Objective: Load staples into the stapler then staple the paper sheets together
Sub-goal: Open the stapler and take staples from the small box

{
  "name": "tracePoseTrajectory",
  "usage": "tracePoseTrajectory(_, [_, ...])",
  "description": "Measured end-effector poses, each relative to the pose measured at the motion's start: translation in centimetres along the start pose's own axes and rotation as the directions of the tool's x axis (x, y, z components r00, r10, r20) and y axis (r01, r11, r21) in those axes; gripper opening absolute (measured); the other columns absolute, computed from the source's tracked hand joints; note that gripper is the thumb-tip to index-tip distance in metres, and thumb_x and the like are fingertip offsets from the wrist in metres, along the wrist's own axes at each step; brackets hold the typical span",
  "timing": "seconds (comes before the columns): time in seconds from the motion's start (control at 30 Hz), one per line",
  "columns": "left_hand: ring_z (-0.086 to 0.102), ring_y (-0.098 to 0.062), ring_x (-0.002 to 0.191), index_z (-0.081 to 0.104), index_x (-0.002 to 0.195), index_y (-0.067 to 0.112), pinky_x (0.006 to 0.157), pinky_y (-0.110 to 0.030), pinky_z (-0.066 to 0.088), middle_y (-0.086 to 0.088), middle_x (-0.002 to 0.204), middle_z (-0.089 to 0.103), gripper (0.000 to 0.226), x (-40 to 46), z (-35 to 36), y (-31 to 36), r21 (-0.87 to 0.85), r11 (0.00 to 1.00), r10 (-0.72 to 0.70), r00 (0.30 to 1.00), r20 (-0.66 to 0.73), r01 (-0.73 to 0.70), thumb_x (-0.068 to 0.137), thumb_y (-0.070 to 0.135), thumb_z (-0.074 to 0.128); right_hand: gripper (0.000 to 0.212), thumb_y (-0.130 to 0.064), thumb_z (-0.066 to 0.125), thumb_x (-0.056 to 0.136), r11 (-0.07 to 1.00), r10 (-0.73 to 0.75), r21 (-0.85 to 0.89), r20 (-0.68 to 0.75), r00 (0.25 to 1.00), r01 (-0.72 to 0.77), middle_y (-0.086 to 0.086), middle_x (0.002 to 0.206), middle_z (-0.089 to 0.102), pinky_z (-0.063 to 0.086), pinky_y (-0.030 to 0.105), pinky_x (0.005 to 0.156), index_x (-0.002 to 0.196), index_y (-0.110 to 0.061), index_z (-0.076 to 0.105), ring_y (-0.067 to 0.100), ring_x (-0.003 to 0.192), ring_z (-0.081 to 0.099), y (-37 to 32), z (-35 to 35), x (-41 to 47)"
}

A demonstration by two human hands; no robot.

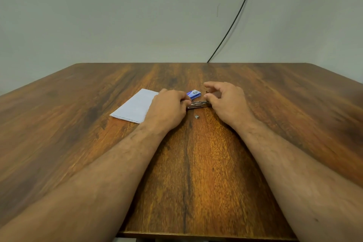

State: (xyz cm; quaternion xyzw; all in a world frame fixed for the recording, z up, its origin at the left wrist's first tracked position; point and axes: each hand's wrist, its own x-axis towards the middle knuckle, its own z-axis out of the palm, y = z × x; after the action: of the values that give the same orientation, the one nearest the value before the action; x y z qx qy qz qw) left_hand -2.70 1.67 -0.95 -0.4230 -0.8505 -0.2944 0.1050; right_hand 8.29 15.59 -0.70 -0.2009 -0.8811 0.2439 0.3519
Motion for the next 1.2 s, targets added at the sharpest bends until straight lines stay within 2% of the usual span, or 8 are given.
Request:
tracePoseTrajectory(0.1, [0.058, -0.018, 0.101, 0.072, 0.117, 0.025, 0.083, -0.034, 0.044, -0.003, 0.11, 0.073, 0.027, 0.0, 0.0, 0.1, -0.018, 1.0, -0.003, 1.0, 0.005, 0.003, 0.1, 0.021, 0.051, 0.016, -0.023, 0.069, 0.089, 0.993, -0.114, -0.04, -0.055, 0.992, 0.112, -0.005, 0.098, 0.056, 0.036, 0.012, 0.072, 0.102, -0.029, 0.075, 0.002, 0.084, 0.051, -0.5, -0.5, -0.6])
tracePoseTrajectory(0.27, [0.058, -0.024, 0.118, 0.061, 0.134, 0.024, 0.099, -0.04, 0.047, -0.005, 0.129, 0.067, 0.053, -0.1, -0.2, 0.3, -0.045, 0.999, -0.002, 0.999, 0.039, 0.004, 0.086, 0.005, 0.05, 0.01, -0.018, 0.073, 0.079, 0.981, -0.178, -0.059, 0.119, 0.977, 0.186, -0.013, 0.058, 0.056, 0.041, 0.022, 0.062, 0.083, -0.023, 0.08, 0.002, 0.055, 0.051, -1.1, -0.7, -1.5])
tracePoseTrajectory(0.4, [0.041, -0.023, 0.141, 0.044, 0.149, 0.022, 0.114, -0.038, 0.034, -0.007, 0.151, 0.05, 0.049, -0.1, 0.1, 0.2, 0.001, 0.997, 0.071, 0.992, 0.106, -0.071, 0.1, 0.017, 0.042, 0.015, -0.032, 0.078, 0.079, 0.982, -0.125, -0.103, 0.29, 0.949, 0.16, -0.011, 0.071, 0.072, 0.05, 0.021, 0.072, 0.094, -0.03, 0.082, 0.002, 0.068, 0.064, -1.2, -0.7, -1.4])
tracePoseTrajectory(0.63, [0.009, -0.022, 0.155, 0.026, 0.158, 0.027, 0.123, -0.042, 0.009, -0.004, 0.167, 0.02, 0.052, 0.4, 0.7, 0.1, 0.162, 0.977, 0.095, 0.962, 0.255, -0.14, 0.107, 0.037, 0.027, 0.01, -0.028, 0.073, 0.083, 0.982, -0.149, -0.08, 0.252, 0.956, 0.174, -0.018, 0.07, 0.066, 0.04, 0.012, 0.068, 0.087, -0.03, 0.082, -0.005, 0.068, 0.059, -1.0, -0.5, -1.4])
tracePoseTrajectory(0.83, [0.042, -0.026, 0.138, 0.044, 0.149, 0.023, 0.117, -0.044, 0.03, -0.01, 0.148, 0.052, 0.051, 0.8, 1.2, -0.5, 0.123, 0.99, 0.046, 0.977, 0.207, -0.072, 0.104, 0.044, 0.029, 0.008, -0.021, 0.074, 0.08, 0.997, -0.061, 0.059, 0.117, 0.991, 0.054, -0.01, 0.065, 0.07, 0.043, 0.007, 0.062, 0.075, -0.027, 0.076, -0.002, 0.061, 0.062, -1.0, -0.8, -1.5])
tracePoseTrajectory(0.93, [0.056, -0.025, 0.118, 0.055, 0.136, 0.02, 0.1, -0.04, 0.042, -0.009, 0.13, 0.064, 0.04, 0.7, 0.9, -0.4, 0.057, 0.998, 0.008, 0.99, 0.143, -0.016, 0.103, 0.038, 0.039, 0.004, -0.02, 0.074, 0.082, 0.997, -0.039, 0.072, 0.094, 0.995, 0.032, -0.008, 0.071, 0.074, 0.052, 0.018, 0.073, 0.081, -0.024, 0.076, 0.004, 0.068, 0.067, -1.2, -0.9, -1.4])
tracePoseTrajectory(1.1, [0.057, -0.023, 0.104, 0.059, 0.116, 0.021, 0.086, -0.037, 0.044, -0.003, 0.108, 0.068, 0.025, 0.6, 0.5, -0.5, -0.111, 0.994, 0.008, 1.0, -0.016, -0.01, 0.104, 0.029, 0.039, 0.003, -0.024, 0.073, 0.078, 0.998, -0.048, 0.043, 0.015, 0.999, 0.047, -0.015, 0.072, 0.07, 0.053, 0.035, 0.085, 0.079, -0.026, 0.076, 0.014, 0.073, 0.063, -1.3, -0.7, -1.3])
tracePoseTrajectory(1.2, [0.054, -0.025, 0.104, 0.067, 0.108, 0.021, 0.099, -0.041, 0.036, -0.001, 0.1, 0.067, 0.031, 1.0, 0.5, -1.1, -0.1, 0.994, 0.048, 0.997, 0.057, -0.042, 0.104, 0.028, 0.037, 0.003, -0.023, 0.073, 0.078, 0.998, -0.037, 0.06, 0.016, 0.999, 0.036, -0.015, 0.068, 0.068, 0.055, 0.037, 0.081, 0.078, -0.026, 0.075, 0.009, 0.064, 0.06, -1.2, -0.6, -1.3])
